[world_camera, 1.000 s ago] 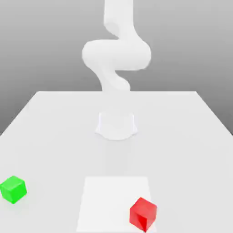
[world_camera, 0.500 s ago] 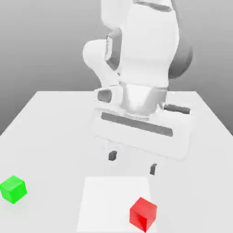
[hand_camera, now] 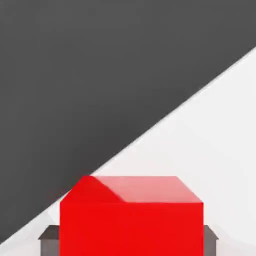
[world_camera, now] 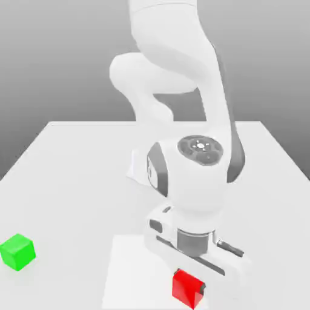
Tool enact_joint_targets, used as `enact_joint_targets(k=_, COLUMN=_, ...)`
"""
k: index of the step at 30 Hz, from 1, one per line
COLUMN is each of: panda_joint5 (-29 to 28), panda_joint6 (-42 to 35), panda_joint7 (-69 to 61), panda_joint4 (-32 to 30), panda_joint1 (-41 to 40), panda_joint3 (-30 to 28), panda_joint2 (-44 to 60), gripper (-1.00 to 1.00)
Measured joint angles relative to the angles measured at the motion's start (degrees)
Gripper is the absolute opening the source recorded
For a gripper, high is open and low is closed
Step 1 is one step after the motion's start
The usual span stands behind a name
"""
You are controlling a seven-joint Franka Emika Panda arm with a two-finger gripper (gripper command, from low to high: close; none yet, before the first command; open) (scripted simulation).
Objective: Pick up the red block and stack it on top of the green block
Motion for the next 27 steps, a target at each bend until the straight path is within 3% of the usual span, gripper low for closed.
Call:
enact_joint_targets(k=7, panda_joint5=5.8, panda_joint6=-7.3, panda_joint7=-4.1, panda_joint4=-1.6, panda_joint1=-2.7, panda_joint3=3.1, panda_joint2=-9.0, gripper=-1.0)
enact_joint_targets(k=18, panda_joint5=12.9, panda_joint6=-11.5, panda_joint7=-1.4, panda_joint4=-2.7, panda_joint1=-20.0, panda_joint3=-12.9, panda_joint2=-14.7, gripper=-1.0)
enact_joint_targets(k=22, panda_joint5=17.0, panda_joint6=-7.2, panda_joint7=-1.5, panda_joint4=-0.8, panda_joint1=-26.2, panda_joint3=-17.7, panda_joint2=-8.6, gripper=-1.0)
enact_joint_targets(k=23, panda_joint5=17.8, panda_joint6=-5.5, panda_joint7=-1.9, panda_joint4=-0.6, panda_joint1=-26.9, panda_joint3=-17.6, panda_joint2=-6.6, gripper=1.0)
enact_joint_targets(k=27, panda_joint5=17.8, panda_joint6=-5.5, panda_joint7=-1.9, panda_joint4=-0.6, panda_joint1=-26.9, panda_joint3=-17.6, panda_joint2=-6.6, gripper=1.0)
